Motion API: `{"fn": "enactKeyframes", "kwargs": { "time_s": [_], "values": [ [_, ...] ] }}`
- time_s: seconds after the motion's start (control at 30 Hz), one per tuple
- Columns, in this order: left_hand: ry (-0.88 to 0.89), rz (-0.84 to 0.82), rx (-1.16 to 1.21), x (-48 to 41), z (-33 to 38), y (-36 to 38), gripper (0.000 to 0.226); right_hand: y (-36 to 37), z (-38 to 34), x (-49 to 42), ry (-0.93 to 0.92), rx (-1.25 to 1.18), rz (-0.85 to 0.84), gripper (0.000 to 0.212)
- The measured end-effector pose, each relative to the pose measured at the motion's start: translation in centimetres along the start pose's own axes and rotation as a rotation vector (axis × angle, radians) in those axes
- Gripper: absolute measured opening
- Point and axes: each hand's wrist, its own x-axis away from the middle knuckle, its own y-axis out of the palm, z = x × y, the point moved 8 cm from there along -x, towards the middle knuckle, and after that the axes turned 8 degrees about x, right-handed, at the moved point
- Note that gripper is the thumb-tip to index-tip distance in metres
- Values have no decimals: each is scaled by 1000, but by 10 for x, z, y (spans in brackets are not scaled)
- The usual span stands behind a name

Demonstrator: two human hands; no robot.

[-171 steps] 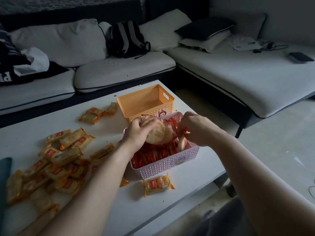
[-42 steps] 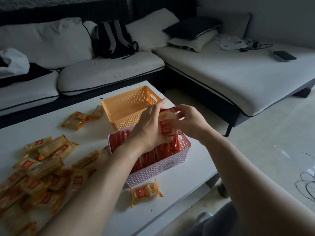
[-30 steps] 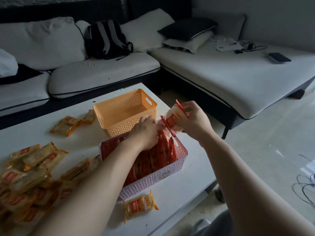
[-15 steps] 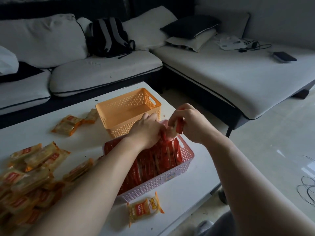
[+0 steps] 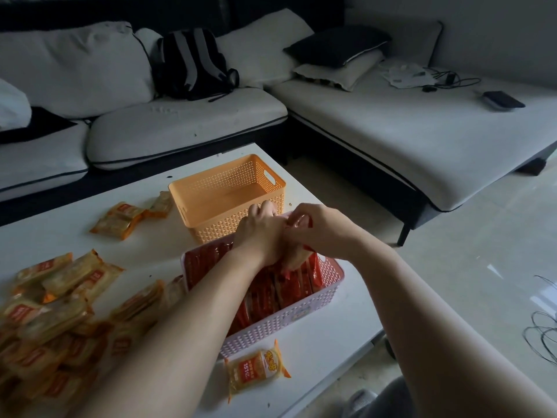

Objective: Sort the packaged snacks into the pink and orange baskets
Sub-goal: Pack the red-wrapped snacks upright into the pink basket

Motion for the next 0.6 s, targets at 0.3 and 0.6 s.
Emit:
{"fn": "enactKeyframes", "kwargs": {
  "time_s": [0.3,0.6],
  "values": [
    [0,65,68,-2,-4,-1,27,-31,31,8,274,-272,138,45],
    [17,92,74,-4,-8,-4,28,-31,17,8,136,-6,453,24]
  ]
}}
